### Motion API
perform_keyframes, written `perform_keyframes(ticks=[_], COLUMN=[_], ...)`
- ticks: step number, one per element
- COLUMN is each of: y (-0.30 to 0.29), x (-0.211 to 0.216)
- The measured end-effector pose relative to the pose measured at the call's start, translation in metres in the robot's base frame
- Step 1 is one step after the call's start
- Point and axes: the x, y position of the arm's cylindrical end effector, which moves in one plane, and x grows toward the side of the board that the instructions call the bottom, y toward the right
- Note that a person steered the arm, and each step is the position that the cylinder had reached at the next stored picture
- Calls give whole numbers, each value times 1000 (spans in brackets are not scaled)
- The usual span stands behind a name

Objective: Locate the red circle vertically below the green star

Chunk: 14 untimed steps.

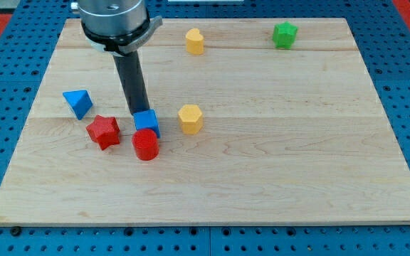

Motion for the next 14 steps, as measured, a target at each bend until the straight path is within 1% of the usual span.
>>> perform_keyframes(ticks=[2, 4, 5, 6, 8, 9, 10, 11, 12, 13, 14], y=[-29, -29, 11, 37, 30, 98, 145, 174, 227, 232, 238], x=[5, 49, 57, 64, 106, 110, 92, 56, 57, 89, 70])
